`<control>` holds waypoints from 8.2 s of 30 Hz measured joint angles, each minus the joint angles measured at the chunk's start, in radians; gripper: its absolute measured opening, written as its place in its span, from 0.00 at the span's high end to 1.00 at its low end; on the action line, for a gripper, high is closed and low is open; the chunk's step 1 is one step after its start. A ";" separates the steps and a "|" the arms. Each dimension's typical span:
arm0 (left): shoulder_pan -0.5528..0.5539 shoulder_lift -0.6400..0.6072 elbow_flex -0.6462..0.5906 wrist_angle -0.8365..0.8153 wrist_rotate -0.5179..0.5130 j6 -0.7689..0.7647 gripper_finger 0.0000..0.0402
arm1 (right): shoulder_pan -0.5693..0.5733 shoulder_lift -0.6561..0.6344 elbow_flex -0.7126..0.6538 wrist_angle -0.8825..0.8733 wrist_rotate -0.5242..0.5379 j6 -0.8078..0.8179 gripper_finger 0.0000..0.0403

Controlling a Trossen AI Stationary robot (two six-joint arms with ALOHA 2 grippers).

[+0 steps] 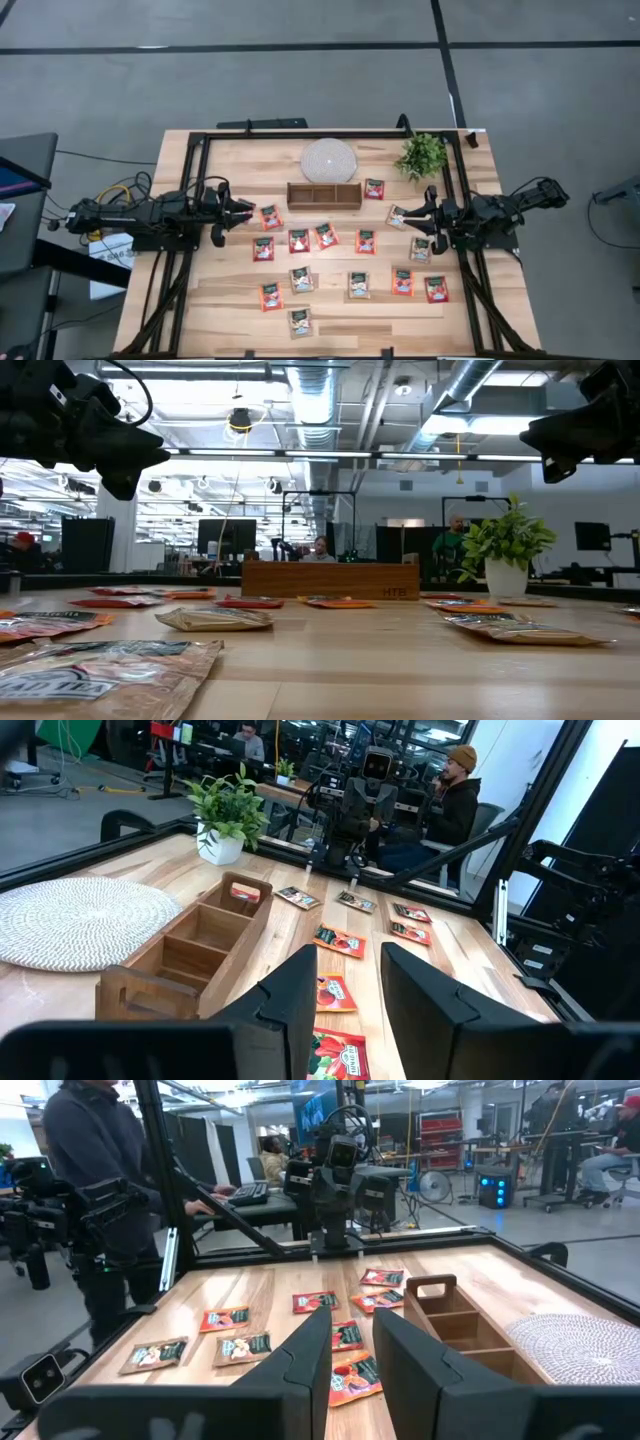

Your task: Pick & Place Tea

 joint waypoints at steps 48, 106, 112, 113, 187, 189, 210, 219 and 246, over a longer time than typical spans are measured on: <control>0.000 0.000 0.000 0.000 0.000 0.000 0.74 | 0.000 0.000 0.000 0.000 0.000 0.000 0.83; 0.000 0.000 0.000 0.004 0.000 -0.004 0.74 | -0.509 1.238 1.177 -0.859 -0.167 0.097 0.83; 0.000 0.000 0.000 0.004 0.000 -0.004 0.74 | -0.703 1.431 1.210 -0.893 -0.396 -0.019 0.83; 0.000 0.000 0.000 0.004 0.000 -0.004 0.74 | -0.734 1.453 1.210 -0.897 -0.411 -0.029 0.83; 0.000 0.000 0.000 -0.001 -0.001 -0.003 0.74 | -0.903 1.855 1.155 -0.792 -0.334 -0.432 0.55; 0.000 0.000 0.000 -0.002 0.000 -0.003 0.74 | -0.903 1.877 1.157 -0.770 -0.329 -0.431 0.55; 0.000 0.000 0.000 -0.005 0.000 -0.022 0.74 | -0.903 1.937 1.158 -0.797 -0.315 -0.419 0.81; 0.000 0.000 0.000 -0.005 0.000 -0.022 0.74 | -0.903 1.823 1.153 -0.812 -0.304 -0.419 0.98; 0.000 0.000 0.000 -0.004 0.000 -0.022 0.74 | -0.493 1.632 1.435 -0.927 -0.040 -0.392 1.00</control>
